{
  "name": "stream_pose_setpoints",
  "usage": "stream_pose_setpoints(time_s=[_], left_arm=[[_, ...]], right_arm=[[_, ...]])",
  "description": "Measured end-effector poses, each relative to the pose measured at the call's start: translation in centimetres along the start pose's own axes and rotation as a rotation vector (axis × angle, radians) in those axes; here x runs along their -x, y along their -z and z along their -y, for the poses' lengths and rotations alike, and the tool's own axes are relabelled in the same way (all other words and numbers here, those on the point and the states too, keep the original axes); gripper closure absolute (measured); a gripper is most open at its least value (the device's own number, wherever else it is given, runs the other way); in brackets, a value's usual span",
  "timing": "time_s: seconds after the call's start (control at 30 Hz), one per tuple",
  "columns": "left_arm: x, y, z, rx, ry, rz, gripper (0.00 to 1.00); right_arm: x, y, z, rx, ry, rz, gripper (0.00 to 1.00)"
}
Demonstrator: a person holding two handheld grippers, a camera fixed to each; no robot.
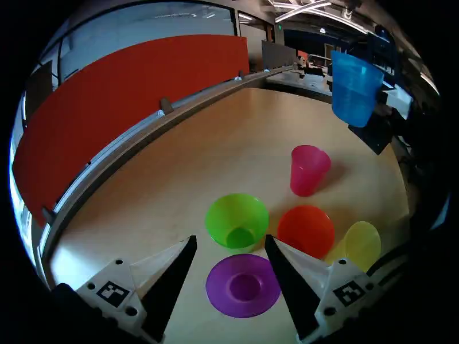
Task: Pour water
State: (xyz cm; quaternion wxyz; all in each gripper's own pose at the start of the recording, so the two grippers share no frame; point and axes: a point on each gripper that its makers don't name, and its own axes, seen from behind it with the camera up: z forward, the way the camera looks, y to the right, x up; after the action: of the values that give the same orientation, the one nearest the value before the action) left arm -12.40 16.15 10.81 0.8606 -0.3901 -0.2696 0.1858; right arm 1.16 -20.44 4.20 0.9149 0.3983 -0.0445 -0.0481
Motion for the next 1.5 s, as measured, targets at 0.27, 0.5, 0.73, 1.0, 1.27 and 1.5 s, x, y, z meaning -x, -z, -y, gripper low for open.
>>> stream_pose_setpoints(time_s=[0.27, 0.5, 0.73, 1.0, 1.27, 1.5], left_arm=[[0.2, -0.8, -0.3, 0.008, -0.005, 0.012, 0.12], [0.1, -1.4, -0.8, 0.016, -0.011, 0.014, 0.12], [0.0, -1.9, -1.1, 0.029, 0.003, 0.012, 0.12], [0.1, -2.5, -0.9, 0.028, 0.008, 0.019, 0.12], [0.1, -3.2, -0.8, 0.03, 0.015, 0.019, 0.12], [0.1, -4.0, -0.7, 0.031, 0.011, 0.023, 0.12]], right_arm=[[0.3, 0.1, -0.3, 0.003, -0.001, 0.003, 0.12], [0.4, 0.1, -0.4, 0.004, -0.002, 0.003, 0.12], [0.4, 0.0, -0.4, 0.004, 0.002, 0.006, 0.12], [0.5, -0.1, -0.4, 0.0, 0.007, 0.008, 0.12], [0.8, -0.3, -0.5, 0.001, 0.005, 0.013, 0.12], [1.1, -0.2, -0.8, 0.003, 0.002, 0.016, 0.12]])
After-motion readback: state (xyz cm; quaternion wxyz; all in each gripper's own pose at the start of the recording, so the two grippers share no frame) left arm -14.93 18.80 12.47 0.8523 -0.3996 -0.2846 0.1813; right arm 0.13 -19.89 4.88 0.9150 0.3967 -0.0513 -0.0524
